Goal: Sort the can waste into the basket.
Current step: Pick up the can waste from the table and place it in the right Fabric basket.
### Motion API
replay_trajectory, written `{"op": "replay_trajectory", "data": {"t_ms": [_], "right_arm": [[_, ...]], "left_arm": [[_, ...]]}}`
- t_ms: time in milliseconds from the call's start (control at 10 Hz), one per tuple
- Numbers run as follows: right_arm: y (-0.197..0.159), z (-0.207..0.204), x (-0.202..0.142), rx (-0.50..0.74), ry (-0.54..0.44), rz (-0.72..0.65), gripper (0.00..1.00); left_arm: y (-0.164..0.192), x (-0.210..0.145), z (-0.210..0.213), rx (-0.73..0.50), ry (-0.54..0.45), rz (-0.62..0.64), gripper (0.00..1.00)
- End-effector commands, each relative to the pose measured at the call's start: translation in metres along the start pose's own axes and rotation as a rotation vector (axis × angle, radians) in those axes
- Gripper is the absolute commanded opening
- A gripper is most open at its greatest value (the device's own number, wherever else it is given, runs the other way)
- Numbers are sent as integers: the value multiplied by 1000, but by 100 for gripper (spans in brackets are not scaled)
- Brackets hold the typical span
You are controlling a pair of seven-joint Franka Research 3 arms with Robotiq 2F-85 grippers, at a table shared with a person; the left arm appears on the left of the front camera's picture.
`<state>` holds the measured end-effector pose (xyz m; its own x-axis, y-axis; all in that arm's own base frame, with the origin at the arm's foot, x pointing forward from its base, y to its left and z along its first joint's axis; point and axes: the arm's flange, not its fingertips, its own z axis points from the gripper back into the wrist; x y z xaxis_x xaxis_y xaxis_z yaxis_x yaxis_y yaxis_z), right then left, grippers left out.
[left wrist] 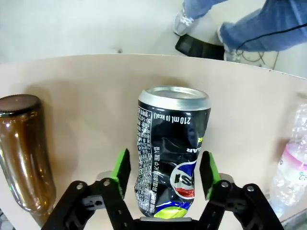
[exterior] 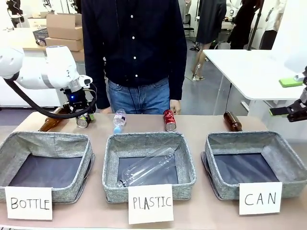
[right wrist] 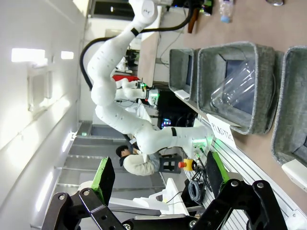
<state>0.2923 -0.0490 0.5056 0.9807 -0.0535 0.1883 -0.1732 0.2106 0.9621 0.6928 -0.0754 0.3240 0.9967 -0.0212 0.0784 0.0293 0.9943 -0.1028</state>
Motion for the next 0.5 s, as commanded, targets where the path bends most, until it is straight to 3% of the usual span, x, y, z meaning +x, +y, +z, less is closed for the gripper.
{"op": "replay_trajectory", "data": {"t_ms": [0, 200, 300, 400], "right_arm": [[2, -1, 3, 24, -9, 30, 100], [2, -1, 3, 24, -9, 30, 100], [2, -1, 3, 24, -9, 30, 100], [2, -1, 3, 24, -9, 30, 100]], "left_arm": [[3, 5, 0, -38, 23, -26, 0], [4, 5, -2, -47, 35, -37, 0], [4, 4, -2, -53, 32, -42, 6], [4, 1, -1, -60, 23, -37, 0]]}}
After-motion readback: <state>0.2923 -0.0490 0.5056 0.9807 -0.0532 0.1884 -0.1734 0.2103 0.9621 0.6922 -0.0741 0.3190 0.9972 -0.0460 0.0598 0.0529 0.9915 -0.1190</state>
